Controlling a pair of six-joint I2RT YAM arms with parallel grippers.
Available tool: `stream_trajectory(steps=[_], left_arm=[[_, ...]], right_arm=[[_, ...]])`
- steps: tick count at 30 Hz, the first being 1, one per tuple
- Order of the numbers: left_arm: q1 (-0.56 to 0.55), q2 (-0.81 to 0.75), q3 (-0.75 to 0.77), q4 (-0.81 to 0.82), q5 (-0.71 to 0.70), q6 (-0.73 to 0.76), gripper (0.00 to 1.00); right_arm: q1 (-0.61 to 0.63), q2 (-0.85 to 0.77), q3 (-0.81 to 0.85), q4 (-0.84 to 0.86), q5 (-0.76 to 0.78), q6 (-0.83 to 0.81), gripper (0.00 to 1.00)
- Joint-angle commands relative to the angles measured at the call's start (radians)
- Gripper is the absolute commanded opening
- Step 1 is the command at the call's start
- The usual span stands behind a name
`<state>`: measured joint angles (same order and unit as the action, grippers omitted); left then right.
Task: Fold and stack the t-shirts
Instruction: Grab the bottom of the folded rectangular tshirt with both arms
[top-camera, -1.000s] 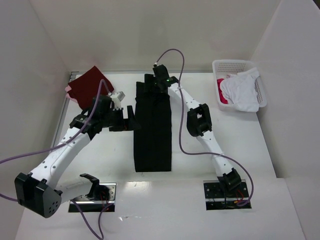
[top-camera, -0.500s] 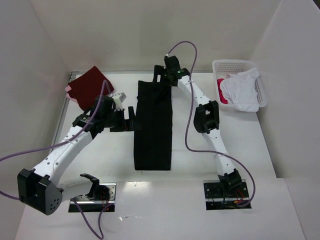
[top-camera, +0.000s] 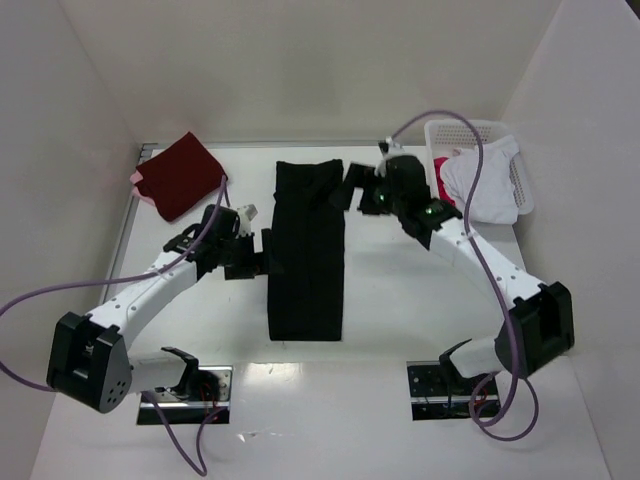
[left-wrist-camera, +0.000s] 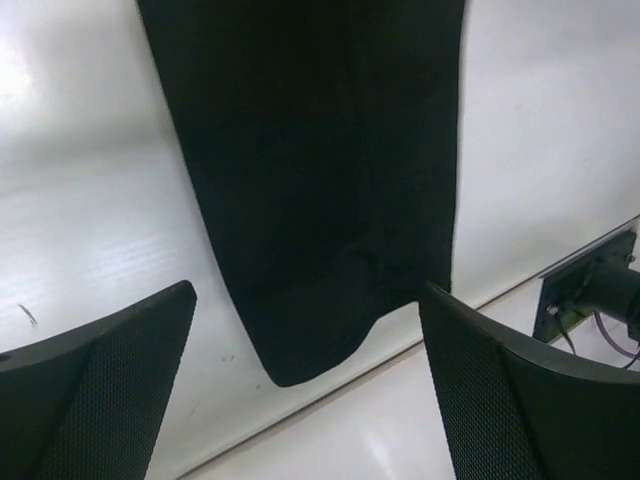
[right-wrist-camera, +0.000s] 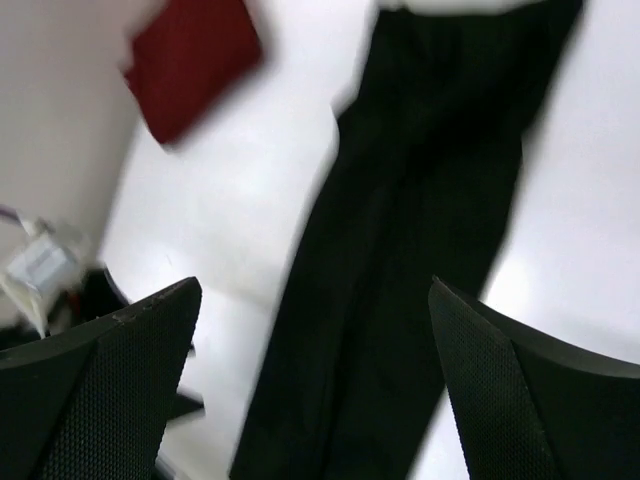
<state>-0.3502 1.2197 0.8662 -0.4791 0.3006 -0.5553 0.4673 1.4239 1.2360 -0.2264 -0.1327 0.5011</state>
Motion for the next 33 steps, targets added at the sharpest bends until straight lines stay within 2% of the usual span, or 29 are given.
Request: stream_trajectory(steps=[1, 5, 8, 16, 26, 30, 33], left_arm=[[0.005, 0.029, -0.060, 0.022, 0.051, -0.075, 1.00], [0.005, -0.054, -0.120, -0.010, 0.026, -0.129, 1.00], [-0.010, -0.093, -0.148, -0.024, 0.035, -0.185, 1.00], [-0.062, -0.060, -0.148, -0.099, 0.017, -0.261, 0.97], [-0.172, -0.077, -0.193, -0.125, 0.024, -0.370, 0.90], [-0.180, -0.048, -0.200, -0.125, 0.015, -0.379, 0.85], [-0.200, -0.024, -0.191, -0.125, -0.012, -0.380, 0.85]], right_arm=[[0.027, -0.090, -0.268, 0.055, -0.037, 0.138, 1.00], [0.109, -0.211, -0.478, 0.081, -0.042, 0.216, 1.00], [0.142, -0.246, -0.542, 0.040, -0.042, 0.243, 1.00], [0.198, -0.347, -0.712, 0.015, -0.158, 0.342, 0.89], [0.356, -0.372, -0.800, 0.055, -0.172, 0.499, 0.78], [0.398, -0.302, -0.778, 0.054, -0.159, 0.510, 0.73], [0.428, -0.227, -0.734, 0.045, -0.122, 0.510, 0.73]])
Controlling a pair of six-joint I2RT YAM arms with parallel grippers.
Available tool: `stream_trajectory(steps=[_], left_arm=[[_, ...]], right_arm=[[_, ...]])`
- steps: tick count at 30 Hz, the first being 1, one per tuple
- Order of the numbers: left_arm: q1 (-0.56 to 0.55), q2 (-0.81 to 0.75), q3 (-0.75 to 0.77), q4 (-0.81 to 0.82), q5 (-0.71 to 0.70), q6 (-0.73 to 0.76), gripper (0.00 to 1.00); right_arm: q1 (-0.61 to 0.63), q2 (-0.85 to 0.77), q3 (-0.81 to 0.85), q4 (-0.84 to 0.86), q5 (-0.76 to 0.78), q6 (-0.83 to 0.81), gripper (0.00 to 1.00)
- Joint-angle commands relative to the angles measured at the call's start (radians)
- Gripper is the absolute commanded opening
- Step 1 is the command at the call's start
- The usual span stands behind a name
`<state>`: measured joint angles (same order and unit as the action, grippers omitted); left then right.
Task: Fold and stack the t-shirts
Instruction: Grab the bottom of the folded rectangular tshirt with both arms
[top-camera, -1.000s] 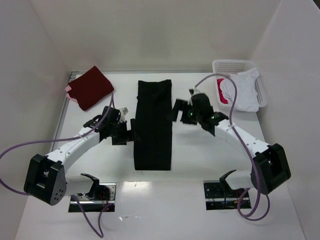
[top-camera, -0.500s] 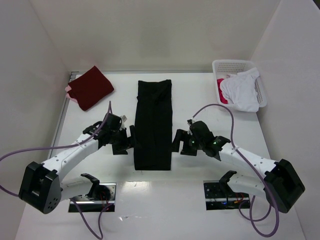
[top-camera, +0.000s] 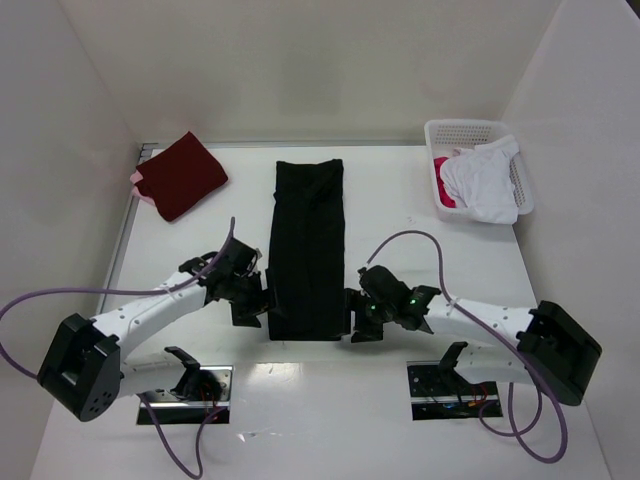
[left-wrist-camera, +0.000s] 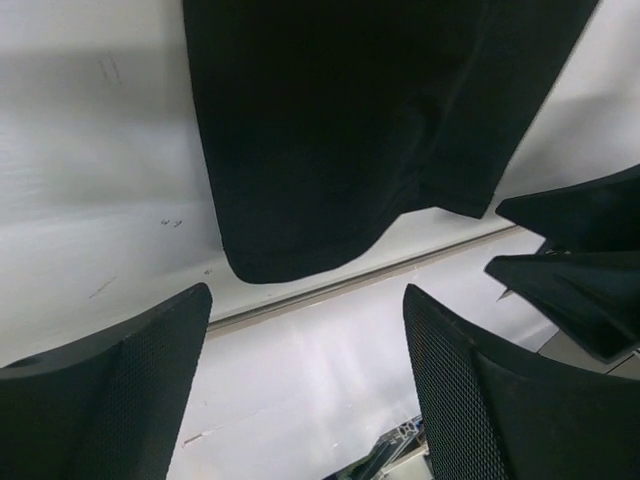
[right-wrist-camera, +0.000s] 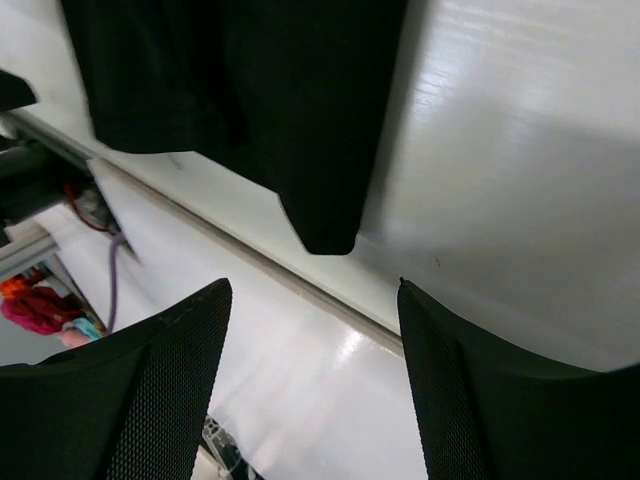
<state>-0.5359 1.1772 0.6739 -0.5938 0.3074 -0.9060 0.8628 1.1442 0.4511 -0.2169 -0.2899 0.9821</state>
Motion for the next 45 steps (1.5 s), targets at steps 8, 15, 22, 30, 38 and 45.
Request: stream_trajectory(steps=[8, 15, 22, 30, 38, 45], left_arm=[[-0.015, 0.019, -0.026, -0.011, -0.039, -0.059, 0.78], [-0.015, 0.041, -0.053, 0.009, -0.039, -0.070, 0.75], [-0.015, 0.082, -0.053, 0.042, -0.039, -0.050, 0.71], [-0.015, 0.130, -0.053, 0.071, -0.030, -0.028, 0.61], [-0.015, 0.188, -0.043, 0.089, -0.021, -0.008, 0.48], [-0.015, 0.197, -0.034, 0.080, -0.021, -0.008, 0.06]], right_arm=[[0.042, 0.143, 0.115, -0.007, 0.107, 0.020, 0.70], [0.042, 0.131, 0.115, -0.009, 0.144, 0.040, 0.69], [0.042, 0.193, 0.115, 0.011, 0.135, 0.040, 0.62], [0.042, 0.248, 0.133, 0.030, 0.126, 0.020, 0.51], [0.042, 0.259, 0.143, 0.030, 0.126, 0.020, 0.43], [0.042, 0.259, 0.137, 0.047, 0.126, 0.020, 0.22]])
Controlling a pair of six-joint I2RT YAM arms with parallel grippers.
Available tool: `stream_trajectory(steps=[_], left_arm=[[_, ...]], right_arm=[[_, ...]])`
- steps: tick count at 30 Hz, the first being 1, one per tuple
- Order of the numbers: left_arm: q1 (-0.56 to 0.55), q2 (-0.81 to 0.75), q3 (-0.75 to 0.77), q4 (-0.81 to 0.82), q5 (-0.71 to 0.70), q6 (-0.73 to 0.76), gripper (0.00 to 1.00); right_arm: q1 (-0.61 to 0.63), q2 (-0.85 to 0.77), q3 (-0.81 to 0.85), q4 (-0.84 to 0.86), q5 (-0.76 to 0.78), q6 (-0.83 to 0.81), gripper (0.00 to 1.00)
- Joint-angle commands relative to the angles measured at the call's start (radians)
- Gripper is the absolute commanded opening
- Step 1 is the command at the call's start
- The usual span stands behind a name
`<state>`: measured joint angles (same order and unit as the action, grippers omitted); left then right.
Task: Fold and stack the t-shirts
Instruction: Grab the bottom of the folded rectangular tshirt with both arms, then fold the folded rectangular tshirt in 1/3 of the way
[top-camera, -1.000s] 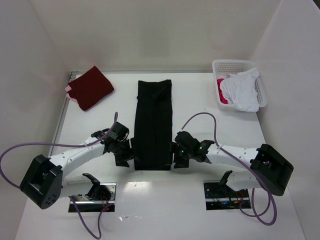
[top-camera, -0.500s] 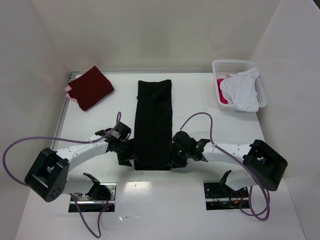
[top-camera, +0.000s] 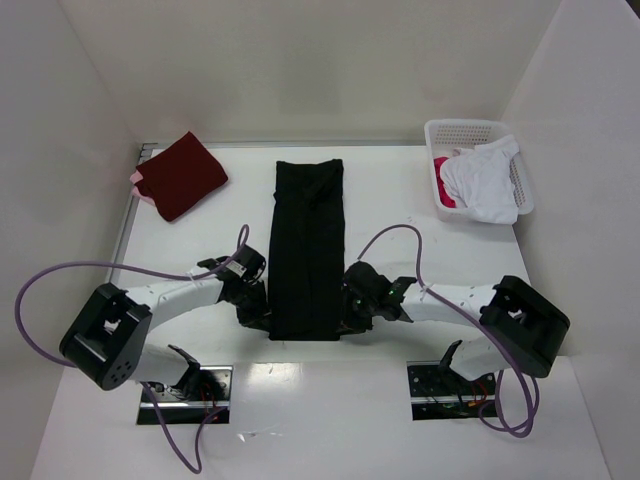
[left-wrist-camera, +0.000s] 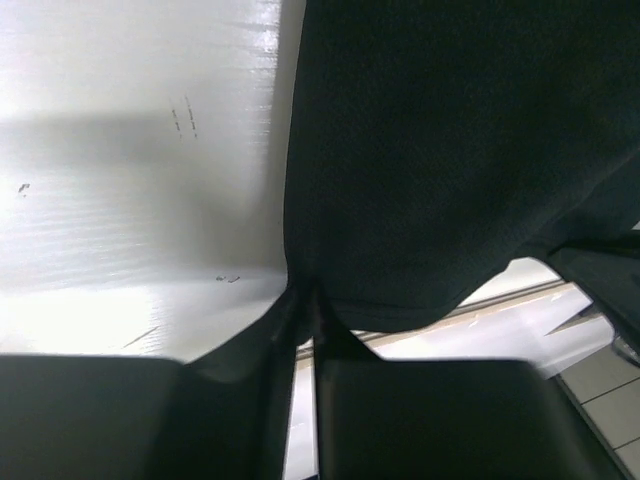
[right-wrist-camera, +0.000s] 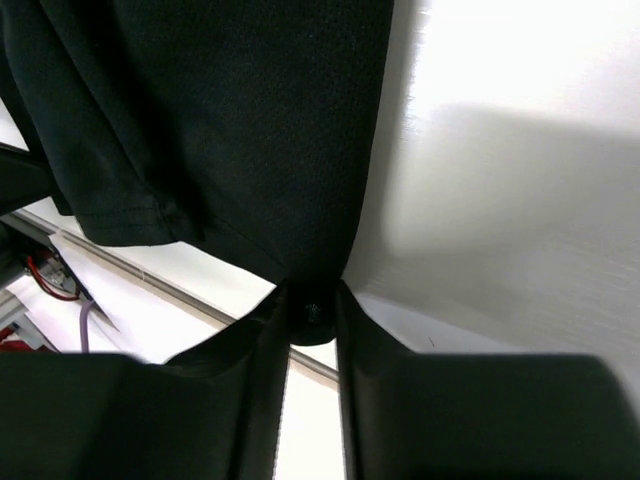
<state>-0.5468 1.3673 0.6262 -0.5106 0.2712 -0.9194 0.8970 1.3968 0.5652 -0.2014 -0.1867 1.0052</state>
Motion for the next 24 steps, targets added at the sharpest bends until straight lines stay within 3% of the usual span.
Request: stream_trajectory(steps=[1, 4, 8, 12, 18, 24], left_arm=[[-0.004, 0.007, 0.013, -0.009, 0.009, 0.005, 0.01], [-0.004, 0.016, 0.024, -0.012, 0.005, 0.014, 0.00], [-0.004, 0.012, 0.064, -0.050, -0.008, 0.031, 0.00], [-0.004, -0.017, 0.137, -0.105, -0.032, 0.041, 0.00], [0.000, 0.023, 0.333, -0.177, -0.098, 0.112, 0.00], [0.061, 0.153, 0.508, -0.184, -0.116, 0.199, 0.00]], right_arm=[[0.008, 0.013, 0.019, 0.034, 0.023, -0.004, 0.18], [0.008, 0.016, 0.019, 0.034, 0.030, -0.004, 0.06], [0.008, 0.002, 0.028, 0.015, 0.056, -0.004, 0.00], [0.003, -0.076, 0.050, -0.031, 0.107, -0.004, 0.00], [-0.134, -0.211, 0.088, -0.069, 0.127, -0.042, 0.00], [-0.308, -0.134, 0.214, -0.023, 0.059, -0.171, 0.00]])
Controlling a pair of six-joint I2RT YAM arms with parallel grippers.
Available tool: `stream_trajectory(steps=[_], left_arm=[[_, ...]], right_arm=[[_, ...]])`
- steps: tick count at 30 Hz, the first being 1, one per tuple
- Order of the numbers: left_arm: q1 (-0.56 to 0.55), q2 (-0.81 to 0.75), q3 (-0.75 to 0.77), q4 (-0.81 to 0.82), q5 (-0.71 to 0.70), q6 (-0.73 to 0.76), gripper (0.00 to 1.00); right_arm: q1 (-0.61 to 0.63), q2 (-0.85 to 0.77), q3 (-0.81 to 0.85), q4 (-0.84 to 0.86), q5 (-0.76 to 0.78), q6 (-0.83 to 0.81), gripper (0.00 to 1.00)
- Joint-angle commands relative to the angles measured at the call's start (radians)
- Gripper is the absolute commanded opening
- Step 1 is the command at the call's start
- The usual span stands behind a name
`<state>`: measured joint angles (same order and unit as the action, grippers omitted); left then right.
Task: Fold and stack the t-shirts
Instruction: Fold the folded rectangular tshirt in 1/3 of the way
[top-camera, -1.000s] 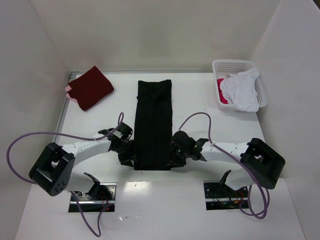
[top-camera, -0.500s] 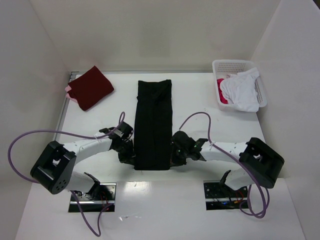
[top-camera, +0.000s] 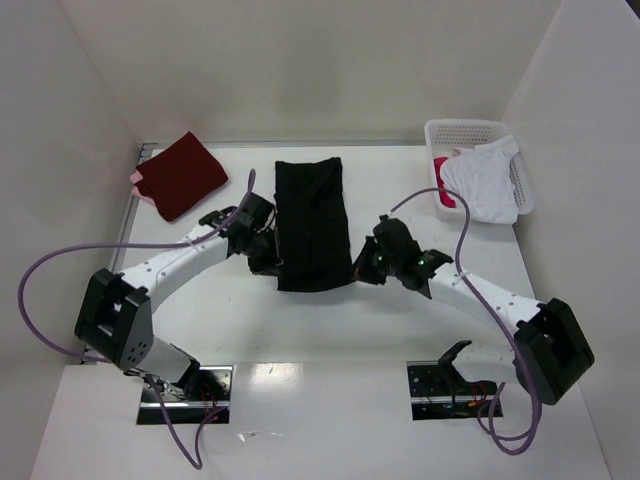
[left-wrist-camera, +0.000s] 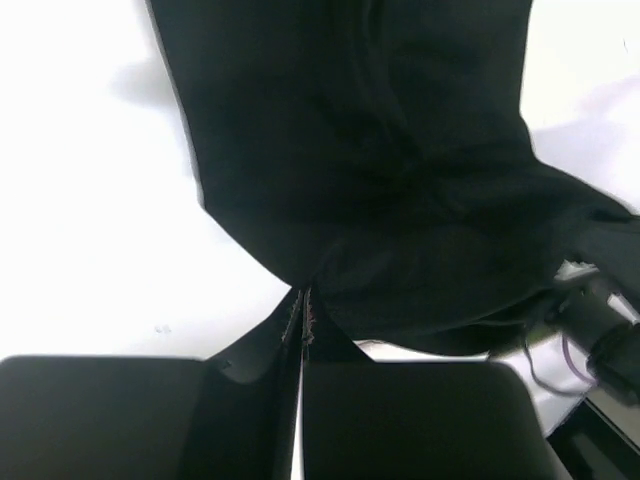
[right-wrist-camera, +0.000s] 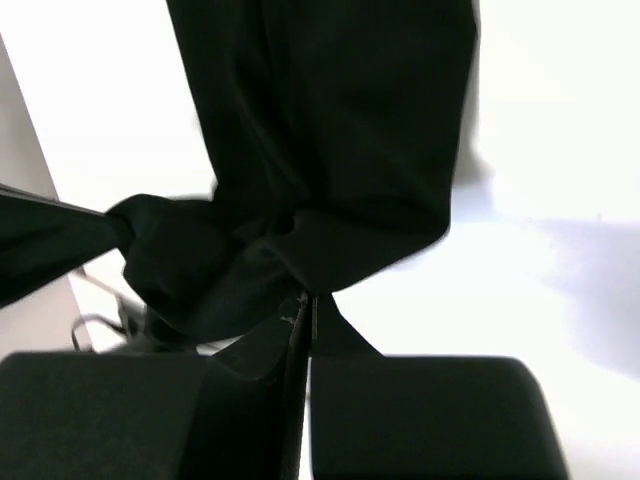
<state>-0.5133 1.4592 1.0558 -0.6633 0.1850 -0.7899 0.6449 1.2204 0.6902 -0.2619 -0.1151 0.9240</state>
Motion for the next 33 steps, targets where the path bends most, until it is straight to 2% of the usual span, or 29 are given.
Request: stream_trajectory(steps=[1, 5, 8, 15, 21, 23, 25, 26, 30, 32, 33], left_arm=[[0.042, 0.094, 0.119, -0.032, -0.030, 0.084, 0.00], [0.062, 0.125, 0.154, -0.024, -0.030, 0.108, 0.00], [0.117, 0.274, 0.298, -0.003, -0.010, 0.155, 0.00], [0.183, 0.443, 0.496, 0.008, 0.033, 0.196, 0.00], [0.223, 0.563, 0.592, 0.008, 0.054, 0.219, 0.00], [0.233, 0.605, 0.629, 0.008, 0.063, 0.228, 0.00], [0.242, 0.636, 0.647, 0.008, 0.064, 0.228, 0.05], [0.244, 0.639, 0.649, 0.011, 0.064, 0.228, 0.09], [0.260, 0.636, 0.653, 0.059, 0.042, 0.217, 0.24], [0.276, 0.624, 0.648, 0.086, 0.042, 0.210, 0.36], [0.283, 0.622, 0.658, 0.096, 0.042, 0.210, 0.39]], right_arm=[[-0.073, 0.071, 0.126, 0.038, -0.020, -0.115, 0.00], [-0.098, 0.117, 0.163, 0.047, -0.028, -0.138, 0.00], [-0.172, 0.308, 0.320, 0.076, -0.072, -0.196, 0.00], [-0.218, 0.498, 0.499, 0.090, -0.103, -0.235, 0.00], [-0.240, 0.639, 0.616, 0.110, -0.123, -0.252, 0.01], [-0.240, 0.679, 0.656, 0.116, -0.123, -0.264, 0.05], [-0.240, 0.722, 0.685, 0.116, -0.135, -0.273, 0.15], [-0.240, 0.734, 0.707, 0.116, -0.132, -0.283, 0.22], [-0.254, 0.754, 0.740, 0.138, -0.112, -0.301, 0.33], [-0.277, 0.754, 0.768, 0.138, -0.100, -0.301, 0.37], [-0.280, 0.754, 0.772, 0.138, -0.100, -0.303, 0.44]])
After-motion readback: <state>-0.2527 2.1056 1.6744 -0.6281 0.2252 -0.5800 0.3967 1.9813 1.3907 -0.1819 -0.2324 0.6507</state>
